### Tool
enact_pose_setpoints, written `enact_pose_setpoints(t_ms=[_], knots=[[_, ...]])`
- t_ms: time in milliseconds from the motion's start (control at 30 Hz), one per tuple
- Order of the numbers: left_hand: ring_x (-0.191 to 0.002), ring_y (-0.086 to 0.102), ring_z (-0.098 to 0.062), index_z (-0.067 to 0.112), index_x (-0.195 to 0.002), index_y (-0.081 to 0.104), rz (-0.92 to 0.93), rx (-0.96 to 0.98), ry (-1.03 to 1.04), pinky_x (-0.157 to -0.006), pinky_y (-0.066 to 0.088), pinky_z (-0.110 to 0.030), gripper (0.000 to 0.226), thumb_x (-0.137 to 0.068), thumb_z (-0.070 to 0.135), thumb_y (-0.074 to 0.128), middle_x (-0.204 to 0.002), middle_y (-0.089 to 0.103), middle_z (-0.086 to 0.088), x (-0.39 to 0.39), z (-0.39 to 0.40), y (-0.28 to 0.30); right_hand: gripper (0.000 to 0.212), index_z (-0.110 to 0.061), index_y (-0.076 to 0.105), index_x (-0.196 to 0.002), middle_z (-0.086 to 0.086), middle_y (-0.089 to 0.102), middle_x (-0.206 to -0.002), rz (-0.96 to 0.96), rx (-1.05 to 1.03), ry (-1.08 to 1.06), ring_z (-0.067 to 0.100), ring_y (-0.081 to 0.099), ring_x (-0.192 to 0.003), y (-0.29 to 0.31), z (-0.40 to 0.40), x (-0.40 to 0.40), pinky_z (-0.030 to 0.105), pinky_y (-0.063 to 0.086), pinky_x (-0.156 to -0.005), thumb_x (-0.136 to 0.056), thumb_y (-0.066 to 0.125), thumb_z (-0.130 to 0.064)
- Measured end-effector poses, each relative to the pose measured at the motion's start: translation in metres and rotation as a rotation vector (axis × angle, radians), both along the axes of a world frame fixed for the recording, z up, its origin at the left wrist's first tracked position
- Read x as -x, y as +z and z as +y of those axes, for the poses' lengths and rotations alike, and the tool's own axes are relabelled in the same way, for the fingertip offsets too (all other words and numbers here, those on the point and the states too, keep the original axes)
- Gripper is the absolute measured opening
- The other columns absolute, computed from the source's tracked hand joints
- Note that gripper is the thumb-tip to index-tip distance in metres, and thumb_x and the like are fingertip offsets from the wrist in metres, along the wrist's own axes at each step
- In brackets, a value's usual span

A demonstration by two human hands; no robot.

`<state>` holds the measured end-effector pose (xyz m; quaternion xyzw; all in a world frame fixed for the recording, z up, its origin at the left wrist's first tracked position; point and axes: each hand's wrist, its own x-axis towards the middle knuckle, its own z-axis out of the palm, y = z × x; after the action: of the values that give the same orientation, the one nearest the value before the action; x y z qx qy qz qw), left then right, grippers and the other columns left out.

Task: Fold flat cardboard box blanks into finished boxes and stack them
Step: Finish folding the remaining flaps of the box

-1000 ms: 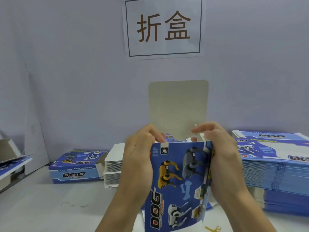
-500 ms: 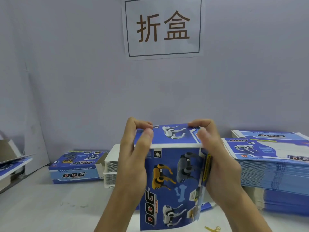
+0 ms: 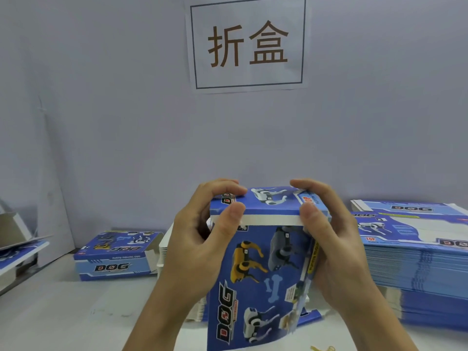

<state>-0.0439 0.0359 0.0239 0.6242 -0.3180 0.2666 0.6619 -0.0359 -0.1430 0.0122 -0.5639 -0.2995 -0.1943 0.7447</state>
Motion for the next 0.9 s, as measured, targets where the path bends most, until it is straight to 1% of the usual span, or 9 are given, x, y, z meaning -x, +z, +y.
enact_pose_setpoints(t_ms=[67,200,333,400,467,533,700,800,900], knots=[[-0.102,0.071,-0.022,0.032,-0.097,0.069,-0.019,0.016,0.026,-0.058,0.061,-0.030,0.017,-0.089,0.044,0.060,-0.115,0.066,0.014,0.000,0.000,0.001,0.045,-0.029,0.067,-0.111,0.015,0.069,-0.116,-0.031,0.008,-0.094,0.033,0.074,-0.094,0.001,0.004,0.000,0.044,0.062,-0.067,-0.078,0.073,-0.059],[-0.094,0.073,-0.023,0.017,-0.094,0.065,0.005,0.063,0.043,-0.059,0.061,-0.029,0.026,-0.092,0.040,0.054,-0.106,0.070,0.007,-0.003,-0.005,0.000,0.030,-0.028,0.066,-0.098,0.006,0.075,-0.091,-0.025,-0.025,-0.150,0.024,0.076,-0.079,0.000,0.014,0.002,0.029,0.059,-0.057,-0.082,0.063,-0.054],[-0.083,0.074,-0.028,0.020,-0.097,0.064,0.134,0.092,-0.086,-0.063,0.061,-0.040,0.031,-0.094,0.050,0.058,-0.093,0.070,-0.010,-0.002,-0.008,-0.004,0.035,-0.025,0.061,-0.093,0.006,0.069,-0.077,0.090,-0.073,-0.114,0.023,0.073,-0.070,0.001,0.019,0.001,0.031,0.058,-0.054,-0.086,0.053,-0.058],[-0.089,0.073,-0.035,0.023,-0.098,0.064,0.163,0.093,-0.139,-0.069,0.060,-0.048,0.023,-0.091,0.044,0.057,-0.099,0.067,-0.017,-0.003,-0.008,-0.007,0.032,-0.026,0.059,-0.092,0.012,0.064,-0.078,0.125,-0.099,-0.047,0.028,0.070,-0.072,0.001,0.018,0.000,0.039,0.059,-0.060,-0.088,0.050,-0.056],[-0.090,0.072,-0.037,0.023,-0.099,0.064,0.149,0.094,-0.116,-0.068,0.060,-0.049,0.019,-0.093,0.037,0.051,-0.101,0.065,-0.022,-0.005,-0.009,-0.008,0.023,-0.024,0.057,-0.093,0.008,0.069,-0.078,0.131,-0.110,0.003,0.024,0.072,-0.072,0.002,0.016,-0.001,0.035,0.060,-0.061,-0.092,0.054,-0.047],[-0.092,0.072,-0.035,0.024,-0.102,0.062,0.123,0.109,-0.109,-0.069,0.062,-0.044,0.020,-0.095,0.035,0.047,-0.105,0.064,-0.018,-0.007,-0.010,-0.008,0.020,-0.020,0.056,-0.095,0.001,0.072,-0.075,0.138,-0.106,-0.006,0.017,0.074,-0.069,0.003,0.012,-0.001,0.026,0.058,-0.056,-0.091,0.061,-0.040],[-0.095,0.073,-0.030,0.032,-0.104,0.063,0.109,0.161,-0.104,-0.069,0.062,-0.037,0.021,-0.097,0.036,0.044,-0.111,0.066,-0.004,-0.009,-0.011,-0.008,0.031,-0.023,0.063,-0.097,0.013,0.074,-0.090,0.152,-0.097,-0.036,0.030,0.076,-0.079,0.005,0.012,0.002,0.034,0.059,-0.055,-0.083,0.070,-0.049],[-0.093,0.074,-0.028,0.033,-0.105,0.062,0.116,0.169,-0.082,-0.067,0.062,-0.036,0.021,-0.097,0.039,0.045,-0.111,0.067,-0.003,-0.009,-0.012,-0.008,0.030,-0.020,0.063,-0.094,0.018,0.072,-0.089,0.177,-0.106,-0.018,0.033,0.075,-0.077,0.008,0.013,0.001,0.038,0.059,-0.057,-0.083,0.069,-0.048],[-0.086,0.075,-0.030,0.034,-0.102,0.062,0.116,0.165,-0.031,-0.064,0.063,-0.040,0.017,-0.099,0.042,0.046,-0.100,0.070,-0.004,-0.008,-0.013,-0.008,0.025,-0.024,0.062,-0.088,0.016,0.073,-0.084,0.192,-0.097,0.006,0.031,0.075,-0.072,0.010,0.013,0.002,0.036,0.058,-0.054,-0.079,0.068,-0.046]])
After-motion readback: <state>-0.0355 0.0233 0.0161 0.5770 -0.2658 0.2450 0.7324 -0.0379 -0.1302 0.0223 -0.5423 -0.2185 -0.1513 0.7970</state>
